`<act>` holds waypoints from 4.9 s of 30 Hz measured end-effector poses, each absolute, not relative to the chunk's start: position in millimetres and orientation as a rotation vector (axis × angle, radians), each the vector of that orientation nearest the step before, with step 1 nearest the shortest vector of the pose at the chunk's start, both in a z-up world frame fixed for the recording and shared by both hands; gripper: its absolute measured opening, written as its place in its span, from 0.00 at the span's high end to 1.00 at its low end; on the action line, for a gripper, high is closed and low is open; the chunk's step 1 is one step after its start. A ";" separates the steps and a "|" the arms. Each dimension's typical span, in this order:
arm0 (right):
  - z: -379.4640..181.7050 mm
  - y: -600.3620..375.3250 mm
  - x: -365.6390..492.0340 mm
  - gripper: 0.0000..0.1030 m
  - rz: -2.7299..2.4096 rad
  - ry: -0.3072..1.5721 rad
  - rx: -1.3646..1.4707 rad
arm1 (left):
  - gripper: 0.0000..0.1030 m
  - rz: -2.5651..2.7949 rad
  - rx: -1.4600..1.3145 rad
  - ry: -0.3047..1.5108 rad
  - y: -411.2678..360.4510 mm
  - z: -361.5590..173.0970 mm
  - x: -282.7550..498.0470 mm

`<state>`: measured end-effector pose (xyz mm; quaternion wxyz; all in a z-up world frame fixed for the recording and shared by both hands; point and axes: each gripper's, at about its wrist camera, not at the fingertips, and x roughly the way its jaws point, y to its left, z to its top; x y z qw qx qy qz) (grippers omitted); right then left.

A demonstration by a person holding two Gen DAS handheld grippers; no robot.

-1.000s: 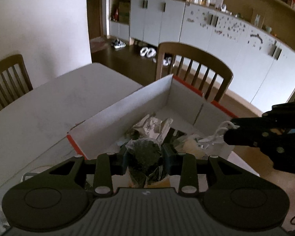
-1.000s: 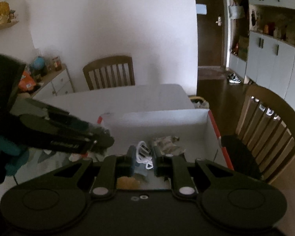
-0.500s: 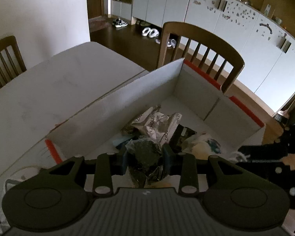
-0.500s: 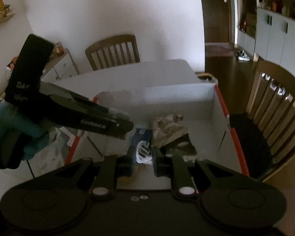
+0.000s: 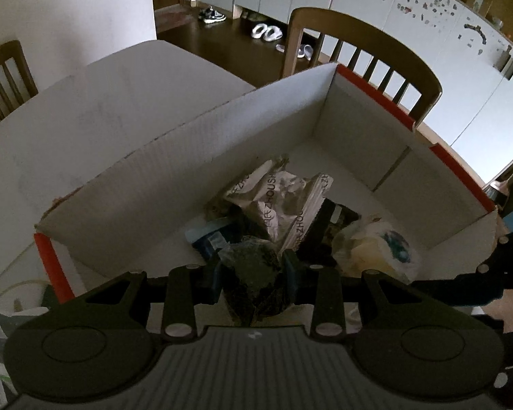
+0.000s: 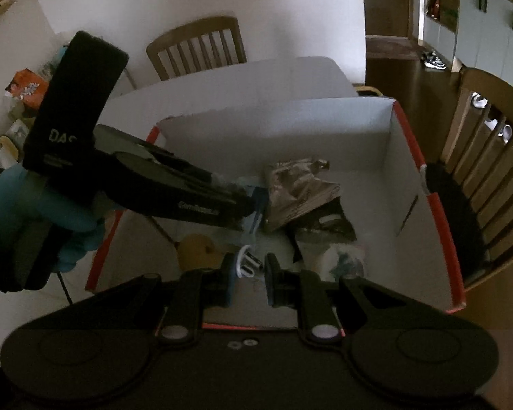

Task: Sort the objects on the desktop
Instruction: 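Lower into the box and open the right tool while the left tool releases the dark bag, then move both tools back from the shoebox to the white-green package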

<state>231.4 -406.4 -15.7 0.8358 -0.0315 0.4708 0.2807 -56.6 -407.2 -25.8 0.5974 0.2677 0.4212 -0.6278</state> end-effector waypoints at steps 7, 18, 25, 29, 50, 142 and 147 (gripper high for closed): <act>-29.1 -405.1 246.1 0.84 0.577 1.029 -0.052 | 0.67 -1.439 0.633 1.003 -413.5 -36.1 -54.5; -42.8 -408.0 266.9 0.84 0.547 1.049 -0.029 | 0.67 -1.438 0.667 1.027 -419.5 -44.2 -55.8; -41.9 -410.7 270.1 0.79 0.540 1.035 -0.033 | 0.65 -1.430 0.689 1.040 -424.2 -48.0 -55.4; -38.3 -415.1 271.4 0.75 0.527 1.015 -0.025 | 0.65 -1.426 0.698 1.037 -425.7 -48.1 -55.5; -16.4 -438.9 257.5 0.41 0.535 0.925 -0.041 | 0.18 -1.419 0.654 1.017 -414.5 -34.2 -53.5; 24.2 -216.6 141.9 0.08 0.633 0.774 -0.027 | 0.03 -1.183 0.243 0.849 -132.1 -29.7 131.5; 11.5 -200.3 148.7 0.08 0.631 0.802 -0.048 | 0.03 -1.237 0.291 0.803 -132.5 -42.3 143.7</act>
